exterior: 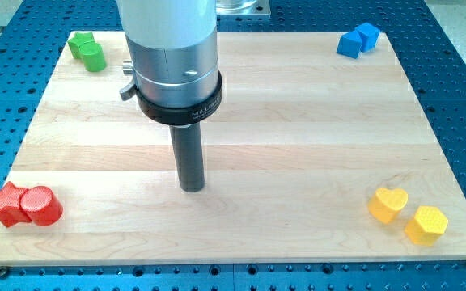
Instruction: Move the red star at the center left of the board
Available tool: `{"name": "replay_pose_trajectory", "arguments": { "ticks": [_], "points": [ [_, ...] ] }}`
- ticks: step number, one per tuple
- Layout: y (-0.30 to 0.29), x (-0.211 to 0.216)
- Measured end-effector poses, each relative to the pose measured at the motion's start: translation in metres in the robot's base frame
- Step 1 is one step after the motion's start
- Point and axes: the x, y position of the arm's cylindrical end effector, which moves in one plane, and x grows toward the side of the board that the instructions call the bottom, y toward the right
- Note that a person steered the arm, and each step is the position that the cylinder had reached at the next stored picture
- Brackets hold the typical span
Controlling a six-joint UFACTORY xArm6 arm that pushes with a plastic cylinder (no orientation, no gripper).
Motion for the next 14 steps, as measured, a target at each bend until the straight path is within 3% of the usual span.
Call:
{"name": "replay_pose_trajectory", "arguments": {
  "ticks": [2,3,5,6,7,8,11,12,13,14],
  "points": [
    [-0.021,0.014],
    [-0.082,0.083],
    [-0.191,0.091],
    [-0.214,0.065],
    [-0.226,0.077],
    [-0.229,0.064],
    [-0.172,-0.091],
    [-0.146,-0.083],
    [-0.104,0.001],
    [-0.123,0.084]
  ]
}}
